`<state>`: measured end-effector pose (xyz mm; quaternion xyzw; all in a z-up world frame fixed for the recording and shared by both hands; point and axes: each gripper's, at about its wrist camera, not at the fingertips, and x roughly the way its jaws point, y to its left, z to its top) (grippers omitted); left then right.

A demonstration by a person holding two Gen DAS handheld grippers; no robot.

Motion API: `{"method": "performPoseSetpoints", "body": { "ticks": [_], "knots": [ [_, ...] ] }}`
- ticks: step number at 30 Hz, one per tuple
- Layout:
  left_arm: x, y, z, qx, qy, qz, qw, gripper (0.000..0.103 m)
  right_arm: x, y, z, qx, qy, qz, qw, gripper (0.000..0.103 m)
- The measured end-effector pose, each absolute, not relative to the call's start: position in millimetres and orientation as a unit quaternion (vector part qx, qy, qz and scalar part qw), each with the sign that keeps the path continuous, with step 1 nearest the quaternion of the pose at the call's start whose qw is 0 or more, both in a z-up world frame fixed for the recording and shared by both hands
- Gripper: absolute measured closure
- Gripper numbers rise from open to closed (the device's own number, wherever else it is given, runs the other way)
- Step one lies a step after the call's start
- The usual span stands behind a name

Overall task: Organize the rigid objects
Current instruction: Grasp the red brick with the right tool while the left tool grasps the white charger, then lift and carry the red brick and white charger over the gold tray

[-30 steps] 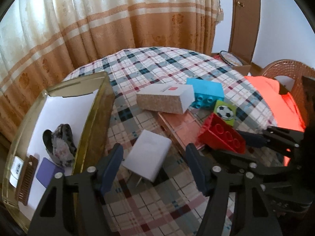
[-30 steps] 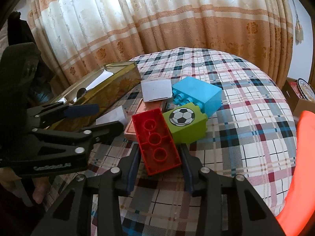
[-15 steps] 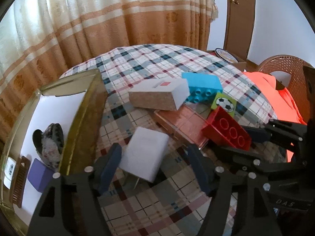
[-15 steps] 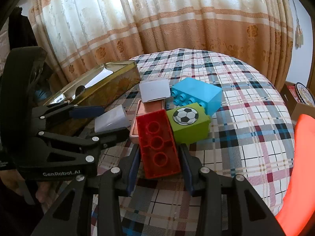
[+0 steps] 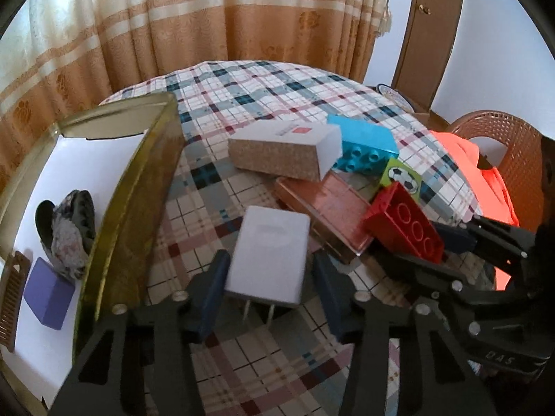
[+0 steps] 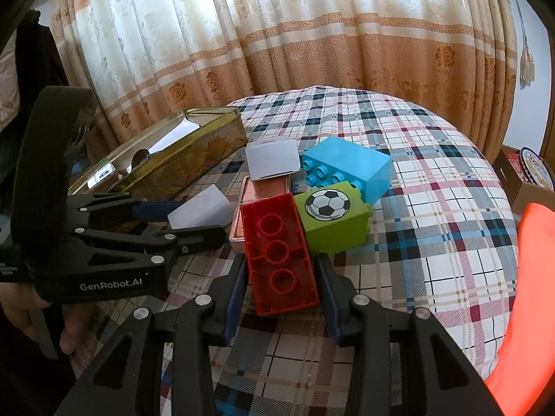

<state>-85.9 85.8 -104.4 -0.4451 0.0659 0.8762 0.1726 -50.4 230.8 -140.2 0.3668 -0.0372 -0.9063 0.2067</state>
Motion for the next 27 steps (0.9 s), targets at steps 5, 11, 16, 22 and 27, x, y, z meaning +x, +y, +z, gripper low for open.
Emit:
{"method": "performPoseSetpoints", "body": {
  "ticks": [5, 11, 16, 22, 27],
  "knots": [
    [-85.1, 87.1, -103.8, -0.442, 0.070, 0.878, 0.172, 0.063, -46.4, 232.2, -139.1, 0.352, -0.033, -0.913, 0.204, 0.068],
    [-82.8, 89.0, -101.9, -0.433, 0.080, 0.882, 0.168, 0.063, -45.3, 228.3, -138.1, 0.347, -0.013, -0.916, 0.202, 0.069],
    [-83.3, 85.0, -100.4, -0.430, 0.070, 0.884, 0.168, 0.063, -51.0, 230.6, -140.2, 0.362, -0.029, -0.908, 0.210, 0.069],
    [-82.3, 84.4, -98.7, -0.425, 0.066, 0.886, 0.171, 0.064, -50.0, 227.8, -140.6, 0.364, -0.025, -0.908, 0.207, 0.069],
    [-81.8, 83.0, -97.1, -0.423, 0.062, 0.888, 0.171, 0.064, -48.7, 227.6, -140.1, 0.359, -0.021, -0.910, 0.204, 0.069]
  ]
}}
